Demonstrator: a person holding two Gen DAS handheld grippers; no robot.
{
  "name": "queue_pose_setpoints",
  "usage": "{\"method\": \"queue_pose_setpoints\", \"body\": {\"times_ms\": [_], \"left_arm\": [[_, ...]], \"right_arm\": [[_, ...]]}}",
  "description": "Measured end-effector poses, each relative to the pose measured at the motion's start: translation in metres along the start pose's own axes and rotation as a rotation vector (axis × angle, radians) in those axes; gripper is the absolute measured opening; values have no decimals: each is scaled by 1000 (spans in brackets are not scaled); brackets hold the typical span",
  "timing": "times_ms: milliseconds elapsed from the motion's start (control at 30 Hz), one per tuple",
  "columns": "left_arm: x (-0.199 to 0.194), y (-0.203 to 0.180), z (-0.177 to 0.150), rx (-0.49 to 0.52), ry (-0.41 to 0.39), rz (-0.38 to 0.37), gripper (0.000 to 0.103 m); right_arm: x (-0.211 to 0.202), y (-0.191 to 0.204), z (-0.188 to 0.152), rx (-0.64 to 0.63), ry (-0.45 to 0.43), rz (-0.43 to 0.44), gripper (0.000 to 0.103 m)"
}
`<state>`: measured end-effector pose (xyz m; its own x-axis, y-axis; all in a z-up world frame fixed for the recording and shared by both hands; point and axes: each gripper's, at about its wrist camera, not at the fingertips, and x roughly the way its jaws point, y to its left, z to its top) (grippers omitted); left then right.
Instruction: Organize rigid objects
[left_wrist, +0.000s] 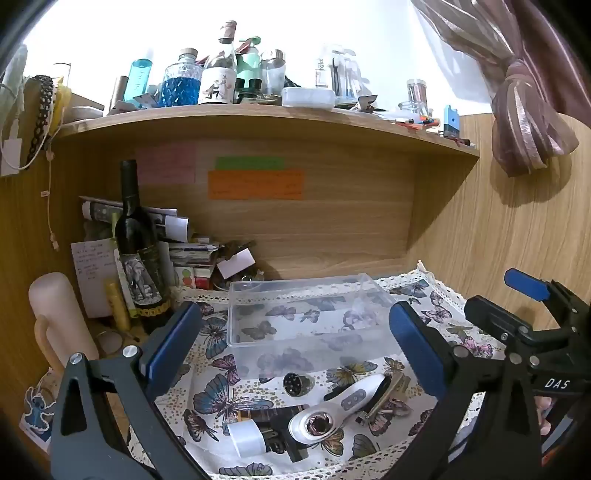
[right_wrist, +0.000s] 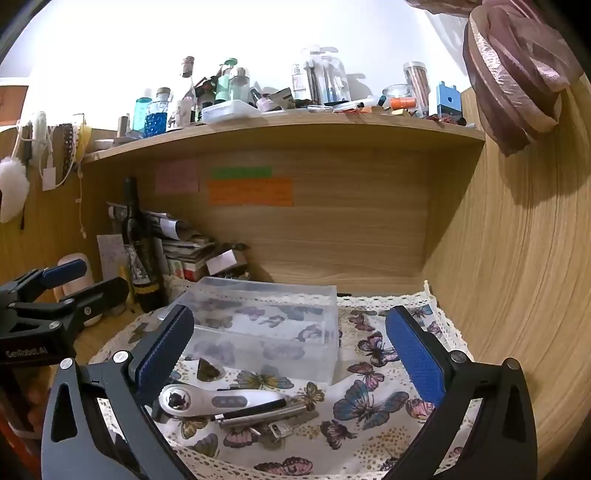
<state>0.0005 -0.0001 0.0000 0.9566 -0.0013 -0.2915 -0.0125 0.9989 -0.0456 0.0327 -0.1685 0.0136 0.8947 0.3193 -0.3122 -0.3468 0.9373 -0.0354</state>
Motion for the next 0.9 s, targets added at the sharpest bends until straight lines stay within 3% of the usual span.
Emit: {"method": "queue_pose_setpoints", "body": {"times_ms": [900], "left_arm": [[-5, -3, 3, 8, -31, -4, 103]], "right_arm": [[-1, 0, 0, 6, 4, 1, 103]]}}
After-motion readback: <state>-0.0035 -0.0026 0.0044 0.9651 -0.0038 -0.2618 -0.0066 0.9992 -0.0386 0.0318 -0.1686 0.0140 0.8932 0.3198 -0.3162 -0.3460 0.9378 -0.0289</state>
